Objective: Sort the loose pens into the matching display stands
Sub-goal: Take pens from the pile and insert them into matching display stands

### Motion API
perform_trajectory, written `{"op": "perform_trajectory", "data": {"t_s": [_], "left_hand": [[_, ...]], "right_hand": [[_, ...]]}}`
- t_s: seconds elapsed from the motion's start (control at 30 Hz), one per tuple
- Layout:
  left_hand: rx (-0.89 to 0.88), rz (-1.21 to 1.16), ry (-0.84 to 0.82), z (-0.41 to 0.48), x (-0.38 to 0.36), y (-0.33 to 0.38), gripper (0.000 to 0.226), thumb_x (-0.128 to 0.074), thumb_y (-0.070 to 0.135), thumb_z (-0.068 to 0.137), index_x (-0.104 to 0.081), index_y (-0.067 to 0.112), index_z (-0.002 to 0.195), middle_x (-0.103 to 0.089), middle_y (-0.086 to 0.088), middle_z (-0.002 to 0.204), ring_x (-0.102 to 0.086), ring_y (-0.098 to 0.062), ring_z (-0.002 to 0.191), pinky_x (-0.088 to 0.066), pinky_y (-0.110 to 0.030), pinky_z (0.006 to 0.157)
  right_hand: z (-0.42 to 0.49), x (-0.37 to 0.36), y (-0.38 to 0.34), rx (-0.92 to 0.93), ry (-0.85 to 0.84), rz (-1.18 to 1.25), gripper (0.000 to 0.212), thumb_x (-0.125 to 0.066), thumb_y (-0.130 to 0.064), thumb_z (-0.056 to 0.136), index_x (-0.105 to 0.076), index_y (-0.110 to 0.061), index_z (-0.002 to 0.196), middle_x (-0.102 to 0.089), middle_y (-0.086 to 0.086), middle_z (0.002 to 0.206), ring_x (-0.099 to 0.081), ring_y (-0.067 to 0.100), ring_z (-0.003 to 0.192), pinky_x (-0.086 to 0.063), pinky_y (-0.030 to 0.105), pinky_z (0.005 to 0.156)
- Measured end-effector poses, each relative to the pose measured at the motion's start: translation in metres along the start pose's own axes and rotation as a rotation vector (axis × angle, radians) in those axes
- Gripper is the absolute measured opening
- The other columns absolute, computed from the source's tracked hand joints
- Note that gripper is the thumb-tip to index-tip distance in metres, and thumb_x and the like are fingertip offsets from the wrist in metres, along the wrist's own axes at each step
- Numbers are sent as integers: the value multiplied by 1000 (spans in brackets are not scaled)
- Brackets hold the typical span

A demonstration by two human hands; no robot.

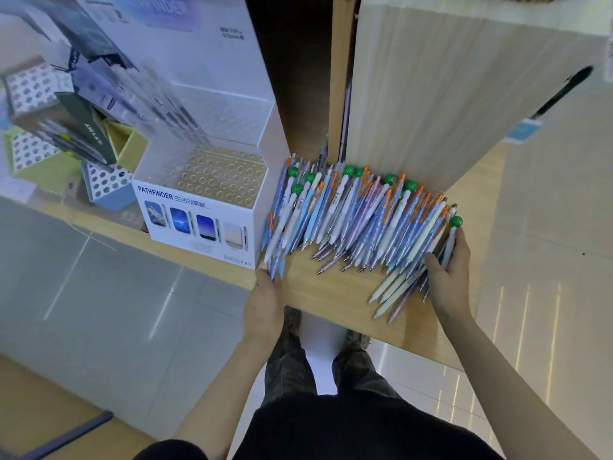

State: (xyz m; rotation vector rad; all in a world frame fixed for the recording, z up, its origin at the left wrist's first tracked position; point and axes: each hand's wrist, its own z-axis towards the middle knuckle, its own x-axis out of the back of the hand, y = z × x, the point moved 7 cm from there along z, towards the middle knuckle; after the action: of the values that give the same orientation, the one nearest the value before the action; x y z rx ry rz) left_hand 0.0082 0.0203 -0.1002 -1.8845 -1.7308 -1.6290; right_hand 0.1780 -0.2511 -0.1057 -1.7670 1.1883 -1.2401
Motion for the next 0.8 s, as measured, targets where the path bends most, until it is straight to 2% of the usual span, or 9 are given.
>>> {"op": "perform_trajectory", "data": {"t_s": [0.1, 0.17, 0.23, 0.3, 0.37, 0.47, 0.6, 0.7, 0.8], "left_hand": [[-30, 32, 19, -15, 9, 0, 18, -35, 24, 102, -39, 10, 93, -47, -1, 67, -46, -17, 58, -28, -26, 46], [-99, 31, 46, -24, 17, 5, 15, -38, 22, 101, -41, 9, 95, -47, 0, 68, -47, -20, 60, -29, -25, 46], [-145, 15, 60, -25, 23, 15, 11, -39, 21, 101, -43, 11, 103, -50, 3, 77, -49, -15, 65, -32, -25, 50], [-182, -6, 67, -19, 28, 29, 17, -41, 21, 100, -44, 10, 114, -54, 4, 90, -52, -12, 74, -36, -27, 59], [-232, -27, 72, -9, 31, 42, 28, -44, 20, 99, -43, 9, 125, -57, 2, 100, -56, -17, 84, -40, -29, 67], [-289, -31, 27, 4, 28, 57, 35, -51, 13, 96, -42, 7, 130, -62, -9, 110, -61, -26, 95, -41, -27, 70], [-198, -133, -5, 16, 21, 73, 43, -56, 12, 94, -39, 4, 133, -59, -7, 112, -57, -21, 101, -36, -17, 71], [-204, -193, 12, 14, 16, 89, 40, -53, 9, 95, -39, 1, 132, -59, -6, 109, -55, -13, 91, -36, -8, 67], [-225, -226, 66, -1, 18, 93, 30, -47, 9, 98, -42, 3, 126, -51, 12, 89, -52, 6, 73, -36, 0, 62]], "right_hand": [[-1, -1, -1, 3, -3, 6, 66, -50, -14, 96, -17, -29, 150, -30, -6, 147, -32, 12, 132, -32, 40, 111], [0, 0, -1, 1, 0, 5, 66, -51, -16, 96, -17, -32, 150, -31, -7, 147, -33, 14, 134, -32, 44, 112], [1, 0, 0, 4, 1, 6, 65, -51, -17, 96, -18, -33, 149, -32, -8, 146, -34, 15, 134, -33, 47, 112], [1, -1, 0, 4, -2, 8, 64, -51, -17, 96, -18, -34, 148, -32, -8, 145, -34, 15, 133, -34, 48, 111], [1, -1, 1, 5, -2, 8, 64, -51, -17, 96, -19, -34, 148, -32, -7, 146, -34, 15, 134, -34, 49, 111], [2, -1, 1, 14, -1, 12, 65, -52, -16, 94, -20, -34, 148, -34, -7, 145, -34, 16, 134, -33, 52, 111], [2, -2, 3, 12, 5, 2, 66, -53, -17, 95, -19, -33, 149, -33, -5, 146, -34, 16, 135, -32, 52, 111], [2, -1, 5, 2, 23, -8, 67, -53, -19, 94, -18, -33, 149, -32, -5, 149, -32, 17, 136, -31, 54, 111], [2, -1, 6, -7, 29, -9, 68, -54, -19, 95, -16, -33, 150, -30, -4, 150, -30, 18, 138, -30, 54, 112]]}}
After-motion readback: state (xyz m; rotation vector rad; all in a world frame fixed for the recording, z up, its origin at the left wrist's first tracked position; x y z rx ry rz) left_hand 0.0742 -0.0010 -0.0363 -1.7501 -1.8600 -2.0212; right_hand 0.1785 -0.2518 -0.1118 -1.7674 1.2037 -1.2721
